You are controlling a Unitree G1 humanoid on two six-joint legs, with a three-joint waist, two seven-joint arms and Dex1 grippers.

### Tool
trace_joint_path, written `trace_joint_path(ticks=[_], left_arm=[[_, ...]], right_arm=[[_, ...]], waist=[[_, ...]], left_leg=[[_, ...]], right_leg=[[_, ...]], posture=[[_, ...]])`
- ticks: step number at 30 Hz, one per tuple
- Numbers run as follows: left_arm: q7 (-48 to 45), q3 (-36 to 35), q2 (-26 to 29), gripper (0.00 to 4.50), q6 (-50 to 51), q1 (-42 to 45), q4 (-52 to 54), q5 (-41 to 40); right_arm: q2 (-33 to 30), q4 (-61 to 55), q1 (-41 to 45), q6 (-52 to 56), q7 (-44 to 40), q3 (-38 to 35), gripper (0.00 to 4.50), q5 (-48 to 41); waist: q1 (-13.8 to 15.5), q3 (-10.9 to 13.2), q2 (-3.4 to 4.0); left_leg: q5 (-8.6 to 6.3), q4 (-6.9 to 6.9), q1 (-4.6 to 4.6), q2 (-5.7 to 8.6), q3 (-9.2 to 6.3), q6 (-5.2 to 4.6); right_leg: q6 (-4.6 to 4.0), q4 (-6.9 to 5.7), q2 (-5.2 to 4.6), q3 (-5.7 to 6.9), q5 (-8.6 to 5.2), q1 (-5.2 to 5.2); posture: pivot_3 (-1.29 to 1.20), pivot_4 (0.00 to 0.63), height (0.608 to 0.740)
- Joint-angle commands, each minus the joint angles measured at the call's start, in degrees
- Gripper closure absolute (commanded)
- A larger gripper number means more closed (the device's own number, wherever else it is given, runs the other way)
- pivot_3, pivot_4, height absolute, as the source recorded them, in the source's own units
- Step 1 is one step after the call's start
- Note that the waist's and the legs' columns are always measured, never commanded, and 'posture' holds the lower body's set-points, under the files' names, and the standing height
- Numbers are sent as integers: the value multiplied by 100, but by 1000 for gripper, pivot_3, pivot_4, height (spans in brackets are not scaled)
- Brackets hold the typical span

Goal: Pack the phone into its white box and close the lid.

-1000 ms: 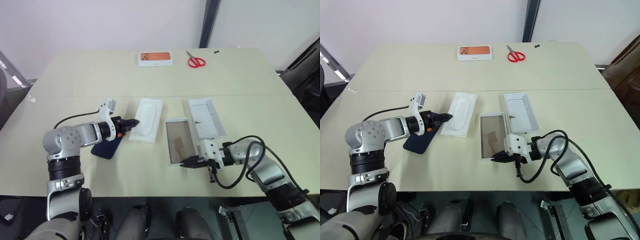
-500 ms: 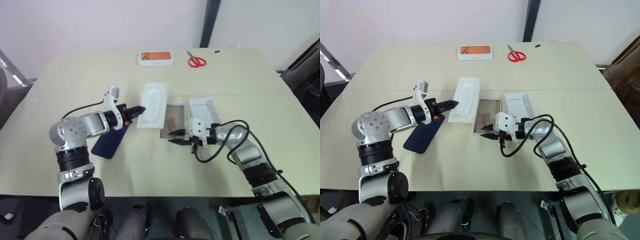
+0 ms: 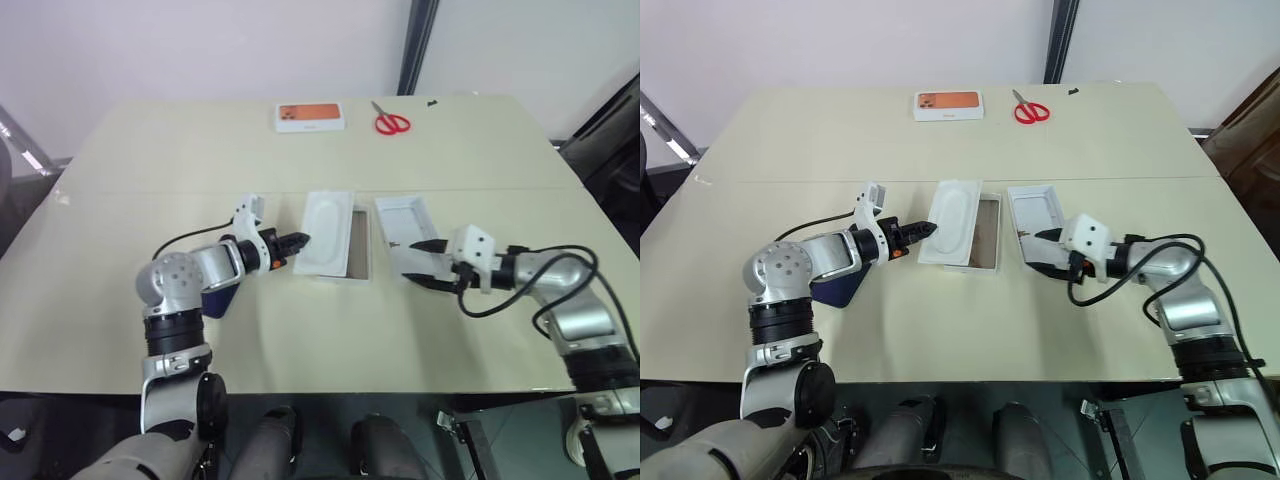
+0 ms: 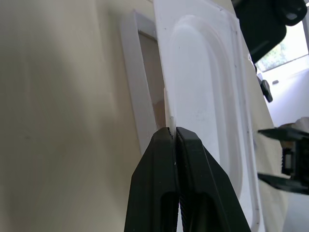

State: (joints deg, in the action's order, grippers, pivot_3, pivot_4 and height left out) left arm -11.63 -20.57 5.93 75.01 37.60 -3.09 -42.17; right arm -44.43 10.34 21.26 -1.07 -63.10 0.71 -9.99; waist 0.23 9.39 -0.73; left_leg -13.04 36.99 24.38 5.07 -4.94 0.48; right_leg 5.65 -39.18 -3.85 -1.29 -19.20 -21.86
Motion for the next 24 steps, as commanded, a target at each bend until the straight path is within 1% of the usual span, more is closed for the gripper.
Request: trace_joint_path(ticks=[1,7,13,14,17,19,20,21,22,24], left_arm=[[54,138,-70,4500,-258,10,133,65],[79,323,-196,4500,-657,247,-261,268],[-131,505,-154,4500,-664,310,-325,232],[-115,426,-208,4500,-597,334,-364,140],[-149,445,-199,3535,-567,340,-391,132],[-100,421,-192,2484,-583,344,-373,171],[-81,428,-173,2051,-604,351,-363,208],[-39,393,-165,1449,-625,369,-357,225],[-26,375,-148,1028,-655,377,-344,236],[-88,314,-111,1028,-609,371,-281,140]], right_arm=[[-22,-179,-95,-48,86,-189,1599,-101],[177,-431,-213,-24,279,-62,1599,-28],[317,-429,-118,-45,354,50,1599,25],[335,-397,-79,-67,364,74,1599,43],[372,-353,-11,-103,379,106,1541,73],[384,-339,16,-108,383,108,1541,83],[383,-329,24,-112,383,108,1541,86],[383,-308,35,-127,390,102,1541,90],[386,-282,49,-146,409,92,1541,95],[392,-242,80,-162,426,85,1541,96]], waist=[[-9,0,0],[36,1,-1],[45,1,-2],[43,1,-2],[41,1,-2],[38,1,-2],[39,1,-2],[39,1,-2],[39,1,-2],[39,1,-2]], left_leg=[[0,-1,0,-1,0,0],[0,4,0,0,1,0],[0,6,1,2,1,0],[0,6,1,2,1,0],[0,6,1,2,1,1],[0,5,1,2,1,0],[0,5,1,1,1,1],[0,5,1,2,1,0],[0,5,1,2,1,0],[0,5,1,2,1,1]], right_leg=[[0,0,1,-1,0,-1],[0,0,1,-1,0,1],[0,1,-1,-1,0,2],[0,0,-1,-1,0,2],[0,0,-1,-1,0,2],[0,0,0,0,0,1],[0,0,0,-1,0,1],[0,0,0,-1,0,1],[0,0,0,-1,0,1],[0,0,0,0,0,1]], posture=[[0,150,734],[0,150,734],[0,150,734],[0,150,734],[0,150,734],[0,150,734],[0,150,734],[0,150,734],[0,150,734],[0,150,734]])
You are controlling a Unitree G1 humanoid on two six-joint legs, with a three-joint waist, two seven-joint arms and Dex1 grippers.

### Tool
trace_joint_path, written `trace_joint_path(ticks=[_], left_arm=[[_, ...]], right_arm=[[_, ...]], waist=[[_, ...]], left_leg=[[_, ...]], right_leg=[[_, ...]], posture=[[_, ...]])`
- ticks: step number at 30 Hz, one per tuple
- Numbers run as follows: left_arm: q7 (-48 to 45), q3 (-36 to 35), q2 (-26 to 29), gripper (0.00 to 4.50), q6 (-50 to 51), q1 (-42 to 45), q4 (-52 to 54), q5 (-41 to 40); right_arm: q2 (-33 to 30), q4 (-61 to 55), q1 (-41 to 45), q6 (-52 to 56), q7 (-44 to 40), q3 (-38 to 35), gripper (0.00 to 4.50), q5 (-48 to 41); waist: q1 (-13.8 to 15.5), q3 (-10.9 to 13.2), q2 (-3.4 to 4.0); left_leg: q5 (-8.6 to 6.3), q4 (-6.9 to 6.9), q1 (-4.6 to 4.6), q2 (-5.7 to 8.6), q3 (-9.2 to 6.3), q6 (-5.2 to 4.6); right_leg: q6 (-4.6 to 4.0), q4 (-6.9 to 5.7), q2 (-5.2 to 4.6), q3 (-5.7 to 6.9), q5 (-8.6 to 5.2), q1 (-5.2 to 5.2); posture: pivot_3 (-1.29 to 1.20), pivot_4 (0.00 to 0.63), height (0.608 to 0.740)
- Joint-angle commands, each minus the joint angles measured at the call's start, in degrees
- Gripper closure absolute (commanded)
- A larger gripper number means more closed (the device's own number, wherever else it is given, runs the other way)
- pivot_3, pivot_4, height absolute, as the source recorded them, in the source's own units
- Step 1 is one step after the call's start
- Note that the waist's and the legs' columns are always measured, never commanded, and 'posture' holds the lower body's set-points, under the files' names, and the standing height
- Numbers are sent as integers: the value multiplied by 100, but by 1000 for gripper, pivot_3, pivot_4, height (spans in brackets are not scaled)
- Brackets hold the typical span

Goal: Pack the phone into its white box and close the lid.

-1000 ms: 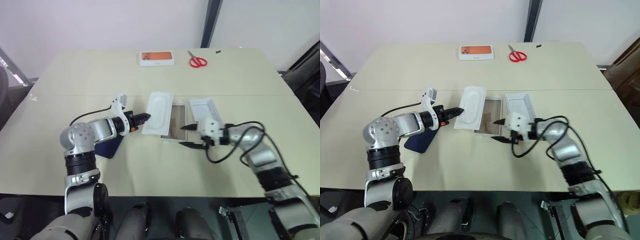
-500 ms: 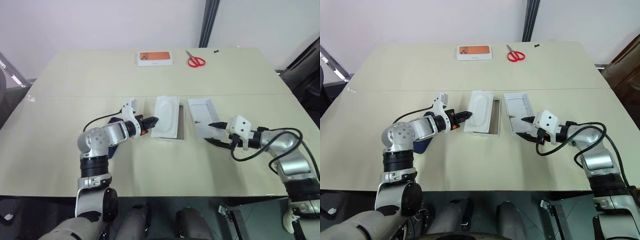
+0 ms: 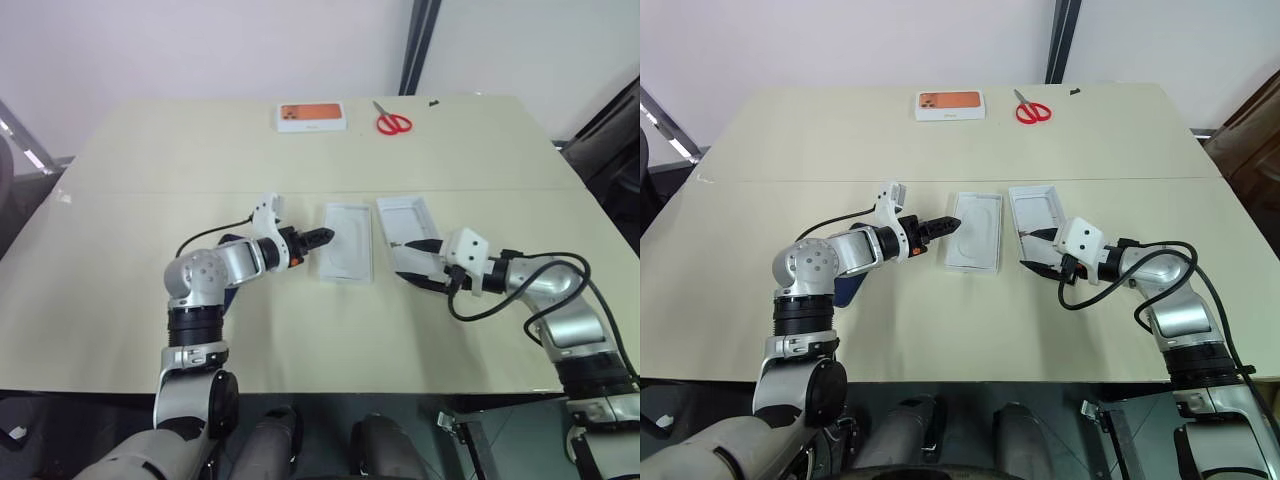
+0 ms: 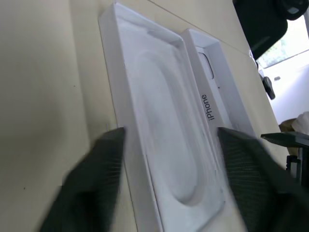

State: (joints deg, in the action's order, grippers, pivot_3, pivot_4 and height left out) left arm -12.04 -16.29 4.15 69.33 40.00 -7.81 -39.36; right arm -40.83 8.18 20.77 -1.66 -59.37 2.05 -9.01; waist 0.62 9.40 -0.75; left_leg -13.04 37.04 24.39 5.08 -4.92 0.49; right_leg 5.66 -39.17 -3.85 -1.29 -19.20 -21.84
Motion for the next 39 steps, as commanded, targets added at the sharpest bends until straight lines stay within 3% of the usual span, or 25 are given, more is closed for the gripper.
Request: trace_joint_path(ticks=[1,7,11,14,15,18,23,26,32,39], left_arm=[[-75,-156,68,1028,-11,122,226,-209],[-694,-45,243,1028,-602,-40,887,-373],[-1704,532,1227,971,-1796,-404,1036,338],[-2404,889,1861,971,-2574,-654,1017,734],[-2635,1111,2100,971,-2918,-762,1052,995],[-3486,1388,2657,971,-3466,-1161,1387,1099],[-4067,1373,3049,971,-4129,-1554,1489,1202],[-3696,1392,3011,971,-4655,-1495,1153,1714],[-3514,1436,2909,971,-4605,-1705,1463,1724],[-3318,1352,2770,971,-4520,-1794,1618,1629]], right_arm=[[48,-18,146,-108,56,-58,1541,-22],[334,-218,551,309,193,-219,1541,-420],[714,-405,935,601,401,1,2816,-426],[905,-341,1038,549,354,397,4375,-131],[917,-241,1067,474,354,559,4484,62],[1001,165,1275,189,356,1070,4484,624],[1277,893,1768,-134,484,1509,4484,1160],[1609,1865,2242,-481,628,1981,4484,1756],[1697,2724,2610,-849,552,2298,4484,2240],[1896,2872,2666,-861,309,2197,4484,2053]], waist=[[0,0,0],[-22,1,-1],[-101,0,1],[-126,-1,2],[-126,-1,2],[-134,0,4],[-133,2,5],[-151,2,5],[-158,2,6],[-156,-1,7]], left_leg=[[0,0,0,0,0,0],[1,-2,0,-1,0,1],[3,-10,-2,-2,0,6],[6,-18,-2,-2,-1,10],[6,-17,-1,-2,-1,10],[6,-20,0,0,-1,9],[5,-21,1,1,-1,9],[5,-23,-1,0,0,9],[6,-30,1,0,0,9],[6,-27,-10,-1,-5,9]], right_leg=[[0,0,0,0,0,0],[0,-1,0,0,0,-2],[-1,0,2,-2,1,-4],[-3,0,3,-2,1,-10],[-3,1,2,-3,1,-11],[-3,5,-2,-4,1,-11],[-4,4,-5,-5,1,-36],[-5,3,-3,-4,1,-36],[-5,3,-1,-5,1,-46],[-8,-6,2,-4,4,-37]], posture=[[0,150,734],[0,150,734],[0,150,734],[0,150,734],[0,150,734],[0,150,734],[0,150,734],[0,150,734],[0,150,734],[0,150,734]])
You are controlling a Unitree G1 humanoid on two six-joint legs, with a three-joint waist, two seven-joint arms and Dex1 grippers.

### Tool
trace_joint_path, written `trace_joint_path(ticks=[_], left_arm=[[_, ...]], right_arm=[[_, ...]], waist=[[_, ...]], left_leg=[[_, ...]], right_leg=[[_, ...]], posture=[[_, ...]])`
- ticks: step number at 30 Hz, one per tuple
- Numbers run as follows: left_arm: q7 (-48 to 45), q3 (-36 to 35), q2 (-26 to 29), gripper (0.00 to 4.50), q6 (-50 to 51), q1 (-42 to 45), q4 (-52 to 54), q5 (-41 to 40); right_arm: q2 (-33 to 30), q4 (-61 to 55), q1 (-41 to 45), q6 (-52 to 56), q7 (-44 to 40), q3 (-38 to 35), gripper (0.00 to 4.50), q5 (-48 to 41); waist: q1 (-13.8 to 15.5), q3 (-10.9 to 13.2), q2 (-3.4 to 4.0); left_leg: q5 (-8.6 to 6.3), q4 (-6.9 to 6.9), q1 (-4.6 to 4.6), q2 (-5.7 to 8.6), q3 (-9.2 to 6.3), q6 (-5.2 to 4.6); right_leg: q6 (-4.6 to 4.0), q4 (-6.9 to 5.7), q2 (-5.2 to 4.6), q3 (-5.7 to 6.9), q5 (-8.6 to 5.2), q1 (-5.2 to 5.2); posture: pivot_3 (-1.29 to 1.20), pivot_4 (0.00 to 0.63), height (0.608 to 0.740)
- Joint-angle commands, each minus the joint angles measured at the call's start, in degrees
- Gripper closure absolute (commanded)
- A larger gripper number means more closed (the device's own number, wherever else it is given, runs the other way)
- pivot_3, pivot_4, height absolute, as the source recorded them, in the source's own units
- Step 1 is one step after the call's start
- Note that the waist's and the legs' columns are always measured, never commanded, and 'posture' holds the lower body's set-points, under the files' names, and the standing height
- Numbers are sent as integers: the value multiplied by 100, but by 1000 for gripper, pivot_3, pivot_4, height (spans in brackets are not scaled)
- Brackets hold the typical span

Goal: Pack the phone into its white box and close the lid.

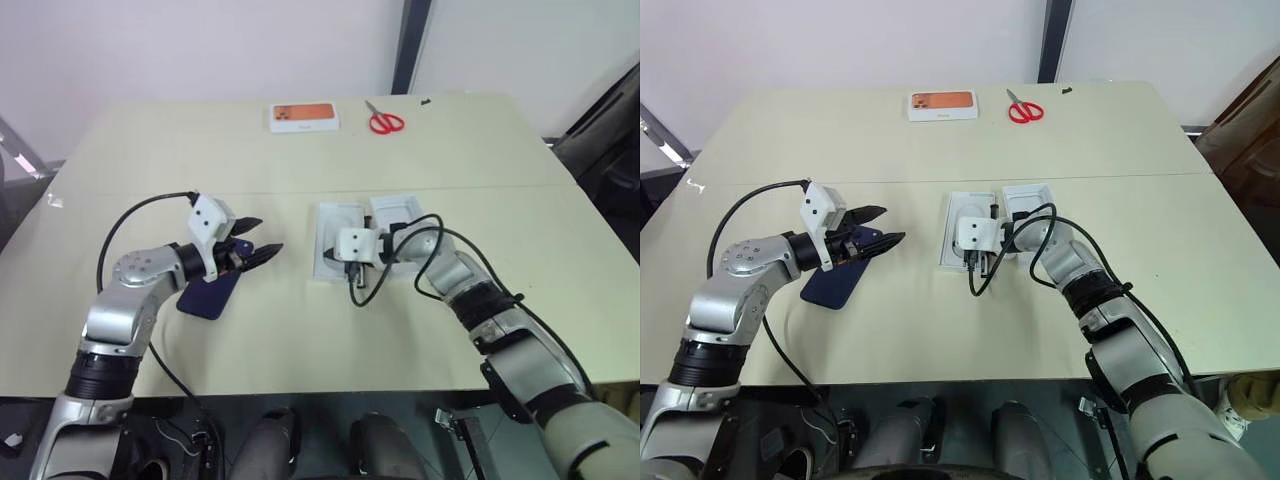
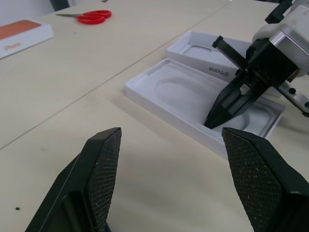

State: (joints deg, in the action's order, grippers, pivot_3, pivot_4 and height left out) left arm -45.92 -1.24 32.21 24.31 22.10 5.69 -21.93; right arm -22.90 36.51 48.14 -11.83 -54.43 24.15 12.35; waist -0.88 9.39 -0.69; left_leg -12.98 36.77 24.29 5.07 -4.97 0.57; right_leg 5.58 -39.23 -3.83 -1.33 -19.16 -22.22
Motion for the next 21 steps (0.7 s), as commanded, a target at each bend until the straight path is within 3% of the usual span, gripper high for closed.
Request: trace_joint_path(ticks=[1,8,12,21], left_arm=[[90,-179,-44,971,10,-3,264,-128],[-68,-585,358,971,784,193,-337,-534],[-247,-813,714,971,1147,336,-924,-648],[-1096,-783,1582,971,1662,583,-2532,-543]], right_arm=[[128,-15,-81,176,-213,-57,4484,-139],[71,-105,188,201,452,-612,4484,-244],[384,-700,144,824,646,-1025,4484,-695],[1554,-2188,-283,2032,1070,-377,4484,-542]], waist=[[-8,0,0],[-24,1,1],[-32,2,1],[-148,1,0]], left_leg=[[0,0,0,0,0,0],[1,-10,6,-2,1,2],[2,-14,9,-2,2,3],[21,-59,8,-3,-1,32]], right_leg=[[0,0,0,0,0,-1],[0,-3,3,-3,0,-11],[0,-5,3,-4,0,-13],[0,-20,3,-6,0,-44]], posture=[[0,150,734],[0,150,734],[0,150,734],[0,150,734]])
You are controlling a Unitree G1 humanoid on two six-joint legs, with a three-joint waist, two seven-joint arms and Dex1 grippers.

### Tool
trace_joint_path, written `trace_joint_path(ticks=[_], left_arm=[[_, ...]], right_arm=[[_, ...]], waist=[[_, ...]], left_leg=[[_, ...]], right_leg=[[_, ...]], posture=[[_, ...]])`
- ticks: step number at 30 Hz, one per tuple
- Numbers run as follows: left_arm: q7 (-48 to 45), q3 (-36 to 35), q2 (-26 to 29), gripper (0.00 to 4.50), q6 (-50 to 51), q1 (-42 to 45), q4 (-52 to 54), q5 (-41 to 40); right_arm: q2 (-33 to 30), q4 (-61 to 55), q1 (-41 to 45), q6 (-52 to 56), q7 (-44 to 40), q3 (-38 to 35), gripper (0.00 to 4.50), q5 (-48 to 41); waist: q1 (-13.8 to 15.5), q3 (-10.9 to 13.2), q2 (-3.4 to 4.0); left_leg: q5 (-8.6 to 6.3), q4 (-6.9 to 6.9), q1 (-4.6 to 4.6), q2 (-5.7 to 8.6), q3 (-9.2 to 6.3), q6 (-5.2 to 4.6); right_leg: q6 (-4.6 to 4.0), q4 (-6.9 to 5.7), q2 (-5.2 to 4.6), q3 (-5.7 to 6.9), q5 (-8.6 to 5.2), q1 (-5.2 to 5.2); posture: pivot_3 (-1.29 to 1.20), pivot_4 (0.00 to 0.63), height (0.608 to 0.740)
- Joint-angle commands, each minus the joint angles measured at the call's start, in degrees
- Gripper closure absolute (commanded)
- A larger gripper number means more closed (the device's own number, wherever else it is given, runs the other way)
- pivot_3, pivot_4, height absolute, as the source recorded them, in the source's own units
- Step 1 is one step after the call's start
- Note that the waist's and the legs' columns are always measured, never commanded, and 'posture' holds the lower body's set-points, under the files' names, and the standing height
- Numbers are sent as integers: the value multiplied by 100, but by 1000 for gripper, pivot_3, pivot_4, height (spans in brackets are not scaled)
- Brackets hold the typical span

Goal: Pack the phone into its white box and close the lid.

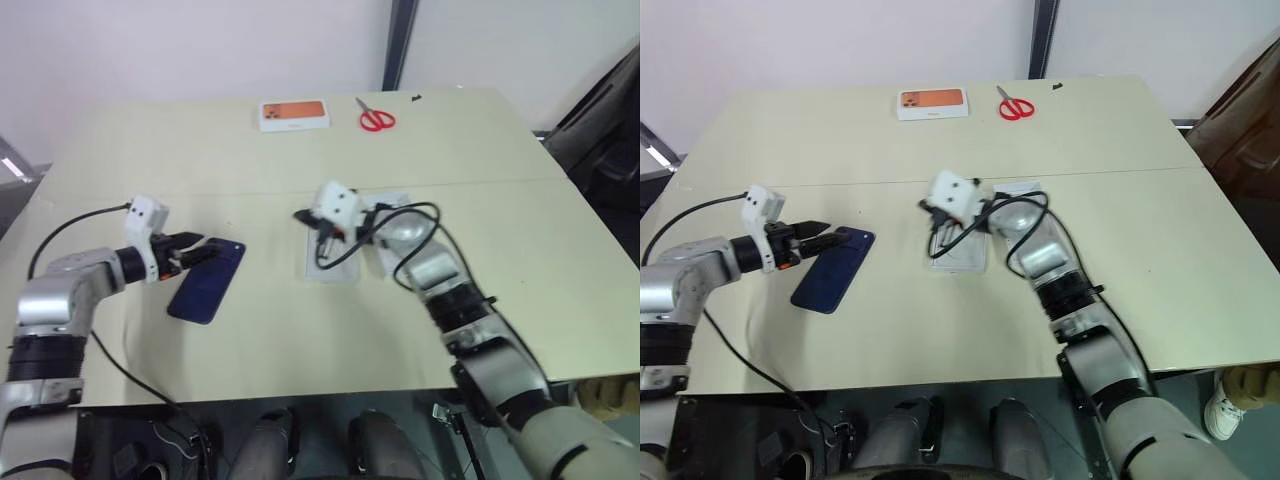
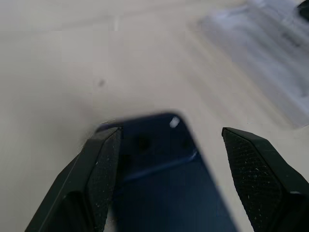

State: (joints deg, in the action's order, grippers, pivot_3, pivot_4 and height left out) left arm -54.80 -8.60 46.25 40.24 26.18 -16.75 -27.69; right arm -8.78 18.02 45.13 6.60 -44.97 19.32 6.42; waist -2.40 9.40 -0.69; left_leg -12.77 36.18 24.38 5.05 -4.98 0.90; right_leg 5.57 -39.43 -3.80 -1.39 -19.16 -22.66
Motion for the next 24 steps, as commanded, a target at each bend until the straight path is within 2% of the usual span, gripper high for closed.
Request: trace_joint_path(ticks=[1,6,11,16,24], left_arm=[[-272,-60,233,971,84,259,-489,56],[-843,210,515,971,335,459,-1149,230],[-1291,615,610,971,448,697,-1773,527],[-1726,1006,537,971,797,828,-1916,678],[-2101,1652,213,971,1454,450,-1646,799]], right_arm=[[285,-393,32,378,138,230,4484,75],[781,-223,184,1257,108,949,4484,439],[1028,-4,223,1490,-16,1620,4484,777],[1160,340,362,1625,-8,1736,4484,884],[1153,776,562,1604,262,1503,4484,894]], waist=[[10,0,-1],[-19,-2,-4],[-10,-5,-9],[-14,-5,-10],[-10,-29,14]], left_leg=[[1,0,0,0,-2,1],[2,-1,0,1,-4,2],[3,-3,1,1,-6,4],[4,-2,0,2,-6,6],[3,-4,-14,5,-6,6]], right_leg=[[0,0,0,2,0,-7],[-1,-7,1,2,1,-13],[-1,-13,2,3,1,-19],[-1,-17,2,3,1,-19],[-1,-18,-1,2,0,-6]], posture=[[0,150,734],[0,150,734],[0,150,734],[0,150,734],[0,150,734]])
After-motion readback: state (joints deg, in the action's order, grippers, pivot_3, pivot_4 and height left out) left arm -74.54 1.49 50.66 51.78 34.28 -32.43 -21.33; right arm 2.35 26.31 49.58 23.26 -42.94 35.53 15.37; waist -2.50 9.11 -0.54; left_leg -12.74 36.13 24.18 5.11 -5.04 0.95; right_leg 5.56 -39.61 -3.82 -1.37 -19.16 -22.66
